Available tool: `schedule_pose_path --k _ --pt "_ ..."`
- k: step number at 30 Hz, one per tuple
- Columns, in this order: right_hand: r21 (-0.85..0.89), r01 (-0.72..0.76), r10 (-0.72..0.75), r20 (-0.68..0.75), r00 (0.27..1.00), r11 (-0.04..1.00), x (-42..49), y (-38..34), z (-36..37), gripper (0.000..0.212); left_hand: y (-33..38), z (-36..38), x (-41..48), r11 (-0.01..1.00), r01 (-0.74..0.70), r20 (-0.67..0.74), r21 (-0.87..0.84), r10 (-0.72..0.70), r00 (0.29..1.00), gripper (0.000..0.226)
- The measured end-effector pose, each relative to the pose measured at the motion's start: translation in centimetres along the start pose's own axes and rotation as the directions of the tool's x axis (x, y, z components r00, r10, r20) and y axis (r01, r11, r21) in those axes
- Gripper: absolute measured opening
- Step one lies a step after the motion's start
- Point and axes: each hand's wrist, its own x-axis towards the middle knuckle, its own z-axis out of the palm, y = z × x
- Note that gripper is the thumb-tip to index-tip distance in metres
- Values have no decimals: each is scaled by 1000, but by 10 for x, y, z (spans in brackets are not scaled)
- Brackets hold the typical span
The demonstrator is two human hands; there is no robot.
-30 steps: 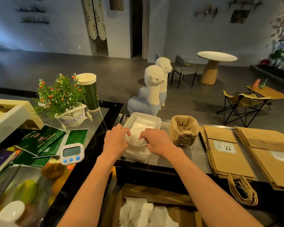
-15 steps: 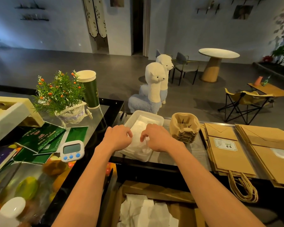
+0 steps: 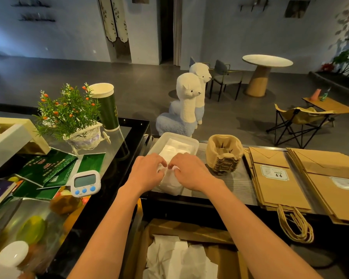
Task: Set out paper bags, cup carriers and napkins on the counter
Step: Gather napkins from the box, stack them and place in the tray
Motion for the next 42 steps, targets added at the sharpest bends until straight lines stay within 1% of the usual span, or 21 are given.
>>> schedule_pose_path --k 2,3,5,8,11,13,15,17,21,25,27,29,32,34,36,37,39,41,42 --pt "-65 23 -19 63 998 998 -1 1 1 33 -1 1 0 1000 -3 18 10 3 1000 22" --pt "-70 25 -19 78 997 997 -2 1 2 33 -2 2 -1 1000 -2 21 6 2 1000 22" --pt "-53 19 -16 51 999 998 -3 2 3 32 -2 3 0 1000 -10 -1 -12 10 1000 22" --pt "-63 48 -48 -3 999 997 -5 1 5 30 -1 5 0 1000 -24 -15 -13 24 1000 19" --pt "-160 61 -52 56 997 985 -6 0 9 34 -2 8 -1 1000 4 37 -13 -3 999 21" --pt "-175 45 -34 65 997 983 -6 0 8 41 -3 9 -2 999 26 74 -26 -24 997 24" --pt "-141 42 -41 9 999 989 -7 -2 5 46 -3 11 -2 999 39 80 -35 -36 996 23" --pt "-119 40 -45 -45 998 992 -7 -2 5 46 -1 14 -3 997 60 66 -57 -57 996 23" --pt "-155 31 -27 27 999 987 -10 3 17 43 4 20 -6 992 122 57 -32 -120 991 27" --pt "-198 11 -17 -27 999 980 -16 3 8 41 14 22 -7 990 138 54 -42 -136 989 28" --pt "-200 -6 -9 -77 997 980 -21 2 4 39 17 24 -10 986 135 1 -99 -135 991 25" --pt "-97 -39 26 -130 991 994 -30 2 5 37 20 24 -16 972 103 -87 -212 -123 989 26" --pt "119 -66 94 -248 964 991 -47 0 12 31 31 26 -31 914 11 -204 -406 -103 974 22" --pt "286 -113 201 -300 933 951 -58 -4 16 25 38 31 -42 862 -28 -249 -506 -115 962 15" --pt "473 -146 311 -291 905 869 -67 -8 21 26 45 38 -52 807 -27 -239 -590 -143 960 12" --pt "563 -140 347 -279 895 814 -72 -9 24 27 47 41 -56 797 -34 -250 -603 -149 957 11" --pt "693 -105 385 -262 885 713 -83 -10 32 25 50 47 -66 838 -71 -336 -542 -139 931 10" --pt "761 -67 398 -261 880 645 -92 -11 40 24 52 50 -75 863 -92 -403 -498 -136 905 10" --pt "776 -53 403 -266 876 628 -96 -12 43 23 53 52 -79 848 -106 -405 -520 -135 904 10"
